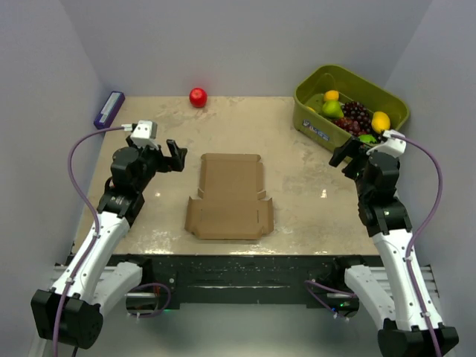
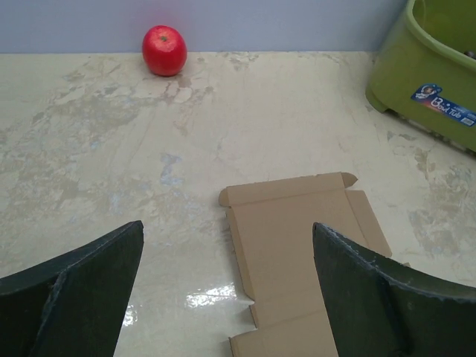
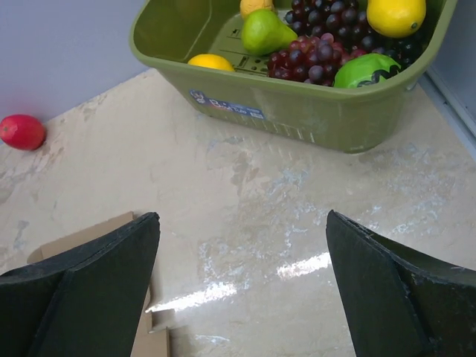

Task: Fold the paper box

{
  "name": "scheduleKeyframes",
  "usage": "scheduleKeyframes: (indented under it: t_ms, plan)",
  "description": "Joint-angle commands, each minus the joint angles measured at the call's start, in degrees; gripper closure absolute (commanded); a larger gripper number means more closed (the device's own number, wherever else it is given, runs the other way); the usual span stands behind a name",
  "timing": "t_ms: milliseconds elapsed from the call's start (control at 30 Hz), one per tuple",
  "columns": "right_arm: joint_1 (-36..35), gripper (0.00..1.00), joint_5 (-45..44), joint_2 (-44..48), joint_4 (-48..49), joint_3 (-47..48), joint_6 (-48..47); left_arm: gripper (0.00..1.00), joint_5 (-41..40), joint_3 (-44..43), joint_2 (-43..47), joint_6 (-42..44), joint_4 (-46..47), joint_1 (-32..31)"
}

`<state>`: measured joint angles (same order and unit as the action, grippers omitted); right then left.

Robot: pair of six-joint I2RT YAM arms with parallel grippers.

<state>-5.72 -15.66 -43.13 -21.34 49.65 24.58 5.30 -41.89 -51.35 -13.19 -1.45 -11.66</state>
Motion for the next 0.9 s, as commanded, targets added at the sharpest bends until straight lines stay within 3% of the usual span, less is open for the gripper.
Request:
scheduleKeyframes:
  t_ms: [0,267,500,600,767,867]
  plan:
    - [-0.17,0.02,-1.83,1.91,2.97,1.42,1.26,0.00,-4.58,-2.94,0.73,-2.45,-0.55,-0.03]
    - [-0.09,0.01,2.64,2.62,2.27,2.12,-2.51,0.01,-11.36,-2.76,3.27,-2.72,-0.83,-0.03]
    - [-0.09,0.05,15.45,-2.11,3.50,2.91,-4.54,0.00,-1.54,-1.00,2.66,0.09,0.57,-0.03]
    - [-0.70,0.16,26.20,-7.57,4.64,3.18,-4.45,0.00,2.34,-0.21,2.22,1.15,2.86,-0.03]
    - [-13.78,0.15,15.86,-13.53,6.49,2.21,-2.08,0.02,4.98,-0.04,0.91,2.38,2.51,-0.03]
    - [-18.45,0.16,15.57,-19.76,8.85,0.64,1.52,0.04,5.60,-0.03,-0.41,2.82,2.33,-0.12]
